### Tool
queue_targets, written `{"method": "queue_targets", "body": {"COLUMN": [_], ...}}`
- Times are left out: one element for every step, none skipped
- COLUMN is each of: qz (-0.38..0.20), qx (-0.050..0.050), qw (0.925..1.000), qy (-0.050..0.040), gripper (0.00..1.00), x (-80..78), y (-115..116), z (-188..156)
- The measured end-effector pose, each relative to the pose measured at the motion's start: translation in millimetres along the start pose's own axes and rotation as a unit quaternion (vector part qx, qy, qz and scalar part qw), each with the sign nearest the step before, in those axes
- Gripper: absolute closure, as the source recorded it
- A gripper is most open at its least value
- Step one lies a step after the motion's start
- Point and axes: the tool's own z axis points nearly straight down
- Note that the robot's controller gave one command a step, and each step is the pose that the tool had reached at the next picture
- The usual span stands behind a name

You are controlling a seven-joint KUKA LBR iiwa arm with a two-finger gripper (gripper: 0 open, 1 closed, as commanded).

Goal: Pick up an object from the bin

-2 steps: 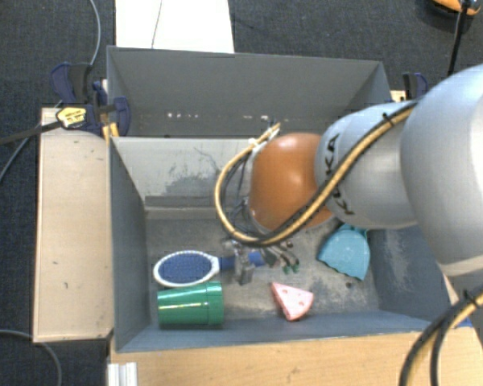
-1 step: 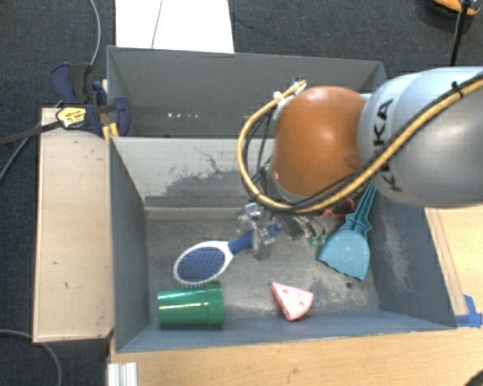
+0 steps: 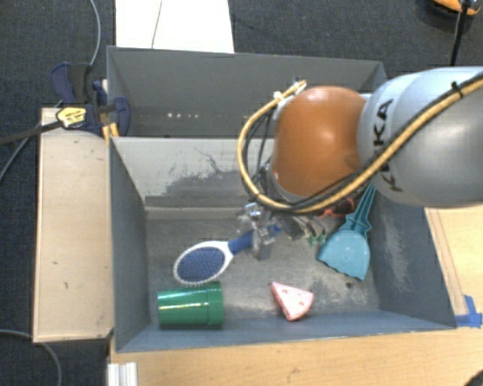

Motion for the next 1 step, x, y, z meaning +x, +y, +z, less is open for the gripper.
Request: {"method": "queue_targets", "body": {"qz": [-0.013], "qx": [0.0], "qw": [0.9999], "qy": [0.0032], "gripper": [1.0], "x": [-5.0], "y": [-4.1], "z": [-43.5]}}
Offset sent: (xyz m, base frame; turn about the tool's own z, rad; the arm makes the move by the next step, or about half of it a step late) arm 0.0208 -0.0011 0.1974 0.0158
